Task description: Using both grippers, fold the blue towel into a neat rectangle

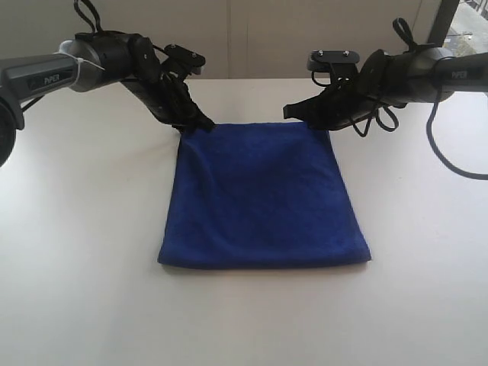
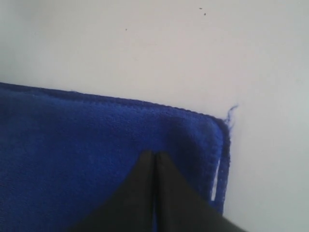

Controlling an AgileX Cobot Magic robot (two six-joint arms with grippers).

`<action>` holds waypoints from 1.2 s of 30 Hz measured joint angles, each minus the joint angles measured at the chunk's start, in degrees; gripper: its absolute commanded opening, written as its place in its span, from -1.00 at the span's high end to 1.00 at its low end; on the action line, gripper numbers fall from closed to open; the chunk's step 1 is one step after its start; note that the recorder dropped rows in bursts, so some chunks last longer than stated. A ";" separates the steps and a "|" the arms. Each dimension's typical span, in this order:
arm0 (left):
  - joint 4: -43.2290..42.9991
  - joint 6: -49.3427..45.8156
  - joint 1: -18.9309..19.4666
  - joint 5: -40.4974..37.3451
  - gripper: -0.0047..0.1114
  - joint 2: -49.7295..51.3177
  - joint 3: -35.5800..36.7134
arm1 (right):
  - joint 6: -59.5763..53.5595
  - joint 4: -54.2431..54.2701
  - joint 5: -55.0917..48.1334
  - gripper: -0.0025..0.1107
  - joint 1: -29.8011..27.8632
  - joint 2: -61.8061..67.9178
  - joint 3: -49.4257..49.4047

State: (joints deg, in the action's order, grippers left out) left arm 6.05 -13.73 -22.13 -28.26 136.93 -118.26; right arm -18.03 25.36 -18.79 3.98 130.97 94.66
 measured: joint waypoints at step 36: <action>39.36 -14.45 10.31 1.23 0.43 1.53 0.00 | 0.00 -0.13 -0.59 0.96 0.00 1.02 0.00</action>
State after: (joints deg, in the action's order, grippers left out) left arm 45.40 -28.18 -11.82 -27.03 138.45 -118.26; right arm -18.03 25.23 -19.38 3.98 131.98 94.66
